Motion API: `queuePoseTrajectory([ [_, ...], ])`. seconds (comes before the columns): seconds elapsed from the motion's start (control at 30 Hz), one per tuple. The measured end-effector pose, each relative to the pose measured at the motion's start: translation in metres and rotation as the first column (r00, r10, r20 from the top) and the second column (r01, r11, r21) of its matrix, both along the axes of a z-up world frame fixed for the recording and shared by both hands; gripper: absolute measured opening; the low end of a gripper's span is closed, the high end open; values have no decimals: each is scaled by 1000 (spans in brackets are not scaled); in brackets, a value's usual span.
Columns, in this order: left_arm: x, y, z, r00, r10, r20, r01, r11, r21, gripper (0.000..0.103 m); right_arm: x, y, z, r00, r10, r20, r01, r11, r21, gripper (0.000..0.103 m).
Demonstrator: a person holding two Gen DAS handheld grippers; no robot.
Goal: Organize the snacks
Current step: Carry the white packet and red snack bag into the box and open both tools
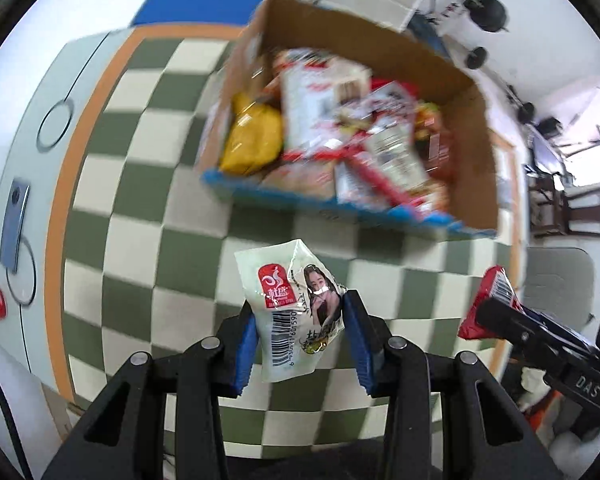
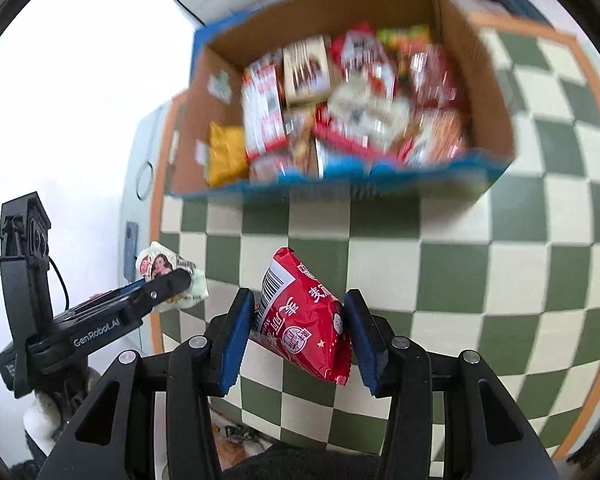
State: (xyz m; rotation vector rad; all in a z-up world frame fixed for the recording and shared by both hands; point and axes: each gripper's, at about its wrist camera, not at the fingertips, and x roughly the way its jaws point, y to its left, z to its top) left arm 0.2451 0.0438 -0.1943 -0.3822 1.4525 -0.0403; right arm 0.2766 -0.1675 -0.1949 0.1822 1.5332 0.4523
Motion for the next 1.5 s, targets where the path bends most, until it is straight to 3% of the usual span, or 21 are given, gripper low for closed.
queuePoseTrajectory([
  [0.13, 34, -12, 21, 999, -39, 25, 39, 999, 24, 38, 28, -8, 39, 998, -2, 61, 1, 1000, 9, 49],
  [0.3, 78, -23, 26, 997, -78, 6, 78, 996, 39, 38, 69, -13, 57, 994, -12, 106, 14, 1000, -16, 49],
  [0.57, 127, -33, -4, 988, -114, -105, 112, 993, -25, 38, 117, -12, 44, 997, -24, 70, 27, 999, -40, 50],
  [0.8, 142, -46, -42, 963, -140, -231, 140, 990, -16, 38, 136, -8, 12, 999, -35, 6, 35, 995, -90, 53],
  [0.93, 143, -49, -53, 954, -147, -260, 151, 989, -6, 38, 141, -9, -2, 999, -42, -22, 39, 991, -130, 64],
  [0.97, 142, -48, -53, 956, -140, -259, 140, 990, -18, 39, 141, -9, -3, 999, -40, -24, 36, 989, -144, 72],
  [1.0, 143, -48, -52, 958, -134, -253, 133, 991, -22, 41, 142, -8, -5, 999, -34, -26, 29, 987, -158, 81],
  [1.13, 139, -43, -42, 972, -111, -208, 114, 994, 3, 86, 139, -9, -5, 1000, -21, -13, 18, 977, -210, 87],
  [1.27, 133, -42, -27, 982, -112, -153, 124, 990, 70, 90, 133, -15, -5, 999, -33, 7, 34, 972, -232, 92],
  [1.5, 118, -38, -14, 992, -96, -77, 104, 988, 113, 91, 123, -25, -2, 997, -67, 38, 75, 961, -267, 97],
])
